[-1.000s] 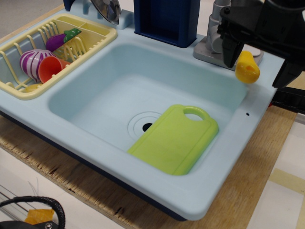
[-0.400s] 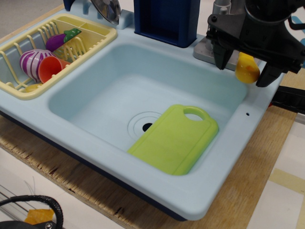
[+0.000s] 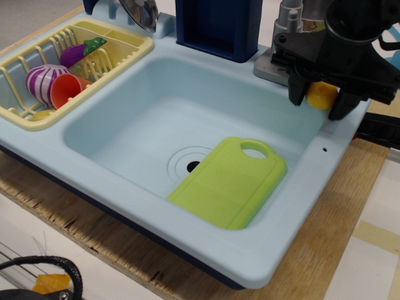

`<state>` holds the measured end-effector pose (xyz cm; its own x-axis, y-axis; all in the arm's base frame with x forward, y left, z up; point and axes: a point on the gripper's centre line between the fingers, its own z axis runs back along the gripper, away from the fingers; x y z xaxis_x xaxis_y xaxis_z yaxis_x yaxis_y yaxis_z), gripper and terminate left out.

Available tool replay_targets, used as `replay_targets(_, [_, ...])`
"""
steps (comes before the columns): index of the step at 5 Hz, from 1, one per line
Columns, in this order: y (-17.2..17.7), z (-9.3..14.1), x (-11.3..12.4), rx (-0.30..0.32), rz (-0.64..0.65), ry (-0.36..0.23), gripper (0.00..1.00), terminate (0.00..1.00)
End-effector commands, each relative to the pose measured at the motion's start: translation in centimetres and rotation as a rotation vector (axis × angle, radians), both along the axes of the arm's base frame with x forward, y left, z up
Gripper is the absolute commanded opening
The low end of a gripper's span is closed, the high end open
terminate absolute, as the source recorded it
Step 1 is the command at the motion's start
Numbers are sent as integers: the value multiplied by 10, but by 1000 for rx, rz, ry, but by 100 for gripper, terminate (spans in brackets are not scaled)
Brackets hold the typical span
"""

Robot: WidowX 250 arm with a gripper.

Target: Put knife on cutting board

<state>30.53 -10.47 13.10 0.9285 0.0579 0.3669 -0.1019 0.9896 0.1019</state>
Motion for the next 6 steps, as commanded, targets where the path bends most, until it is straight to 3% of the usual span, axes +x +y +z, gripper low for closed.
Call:
replay_targets(1, [-14, 21, -39, -17, 90, 20, 0, 0])
replay_targets(3, [10, 20, -113, -51, 255, 8, 0, 0])
replay_targets(4, [31, 18, -123, -72, 264, -14, 0, 0])
replay_targets(6, [49, 9, -97, -103, 136, -25, 0, 0])
